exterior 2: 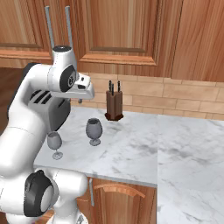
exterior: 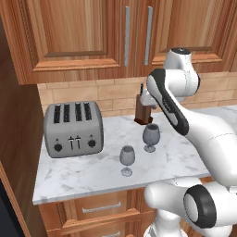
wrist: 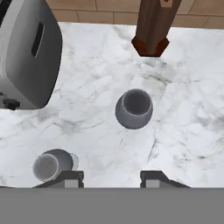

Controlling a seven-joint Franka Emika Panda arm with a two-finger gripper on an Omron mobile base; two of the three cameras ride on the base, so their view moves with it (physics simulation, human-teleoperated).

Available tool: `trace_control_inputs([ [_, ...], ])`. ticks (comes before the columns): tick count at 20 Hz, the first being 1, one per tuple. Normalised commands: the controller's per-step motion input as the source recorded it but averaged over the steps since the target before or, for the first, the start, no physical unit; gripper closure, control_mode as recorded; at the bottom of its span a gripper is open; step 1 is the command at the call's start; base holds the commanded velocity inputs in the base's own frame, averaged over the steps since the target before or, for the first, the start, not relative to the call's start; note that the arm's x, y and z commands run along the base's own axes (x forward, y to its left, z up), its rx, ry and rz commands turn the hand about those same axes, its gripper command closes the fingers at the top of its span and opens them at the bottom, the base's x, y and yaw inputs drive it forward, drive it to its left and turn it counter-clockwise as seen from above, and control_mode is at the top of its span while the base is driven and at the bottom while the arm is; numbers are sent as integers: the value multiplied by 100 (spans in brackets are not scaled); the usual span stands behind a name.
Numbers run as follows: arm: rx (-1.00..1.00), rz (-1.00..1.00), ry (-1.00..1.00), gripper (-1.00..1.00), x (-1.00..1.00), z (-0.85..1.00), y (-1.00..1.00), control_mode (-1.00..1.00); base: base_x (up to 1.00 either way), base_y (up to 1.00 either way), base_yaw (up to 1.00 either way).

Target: Retrieve the wine glasses from the counter and place one next to each plate.

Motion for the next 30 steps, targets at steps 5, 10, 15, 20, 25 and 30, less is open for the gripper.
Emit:
trace_control_inputs([
  [5, -5, -1, -2, -100, -6, -1, -10, -100, 0, 0, 0],
  [10, -3, -4, -16, -100, -62, 0, -13, -100, 0, 0, 0],
  [15, 24, -38, -14, -100, -68, 0, -38, -100, 0, 0, 0],
  [20, 27, -45, -5, -100, -52, 3, -28, -100, 0, 0, 0],
  [25, 35, -40, 4, -100, -46, 6, -19, -100, 0, 0, 0],
  [30, 33, -40, 0, -100, -23, 0, -9, -100, 0, 0, 0],
])
